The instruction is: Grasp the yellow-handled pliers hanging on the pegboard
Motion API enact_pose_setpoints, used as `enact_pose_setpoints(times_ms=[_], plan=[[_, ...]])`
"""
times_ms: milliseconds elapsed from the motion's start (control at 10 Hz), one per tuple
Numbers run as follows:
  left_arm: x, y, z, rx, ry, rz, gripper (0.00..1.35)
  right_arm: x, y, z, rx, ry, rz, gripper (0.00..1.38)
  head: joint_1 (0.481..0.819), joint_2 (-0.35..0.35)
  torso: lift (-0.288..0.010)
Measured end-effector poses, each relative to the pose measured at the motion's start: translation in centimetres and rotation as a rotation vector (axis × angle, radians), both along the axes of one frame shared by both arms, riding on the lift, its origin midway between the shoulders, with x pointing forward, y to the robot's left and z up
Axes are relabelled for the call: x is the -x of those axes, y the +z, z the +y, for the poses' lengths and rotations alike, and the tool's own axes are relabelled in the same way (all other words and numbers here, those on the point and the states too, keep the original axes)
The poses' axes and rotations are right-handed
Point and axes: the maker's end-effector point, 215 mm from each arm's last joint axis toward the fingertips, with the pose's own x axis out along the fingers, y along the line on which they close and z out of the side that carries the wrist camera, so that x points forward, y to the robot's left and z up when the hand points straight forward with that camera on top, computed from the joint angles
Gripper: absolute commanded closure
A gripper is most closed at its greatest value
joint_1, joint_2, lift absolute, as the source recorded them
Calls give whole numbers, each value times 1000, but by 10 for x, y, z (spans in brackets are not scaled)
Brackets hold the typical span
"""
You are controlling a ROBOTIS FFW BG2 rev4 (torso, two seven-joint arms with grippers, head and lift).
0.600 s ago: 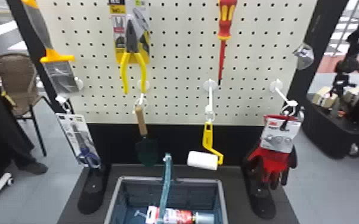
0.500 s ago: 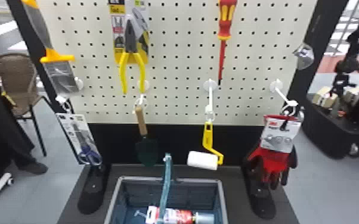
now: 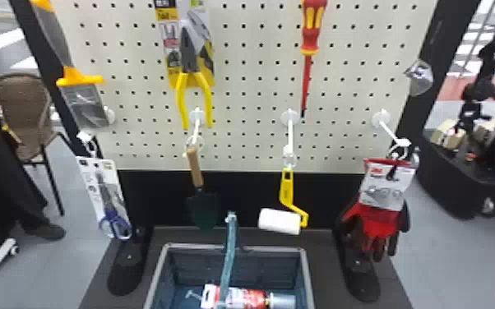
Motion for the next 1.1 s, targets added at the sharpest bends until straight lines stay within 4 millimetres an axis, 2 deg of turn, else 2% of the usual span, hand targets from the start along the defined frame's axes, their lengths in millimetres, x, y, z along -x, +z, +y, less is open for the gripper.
enact_pose_setpoints(times_ms=[200,400,600,800,1100], plan=[[-15,12,-7,27,-23,-29,341,2,-1,0,-2,-1,5,259,549,0,-100],[-53,40,-20,61,-100,-80,344,2,-1,0,-4,-2,5,259,549,0,-100],[-96,79,-29,50,-181,-119,340,2,0,0,-4,-2,3,259,549,0,-100],[-138,126,-34,0,-263,-160,344,1,0,0,-4,-3,2,259,549,0,-100],[-181,198,-42,-16,-361,-243,340,0,0,0,-4,-3,1,259,549,0,-100]])
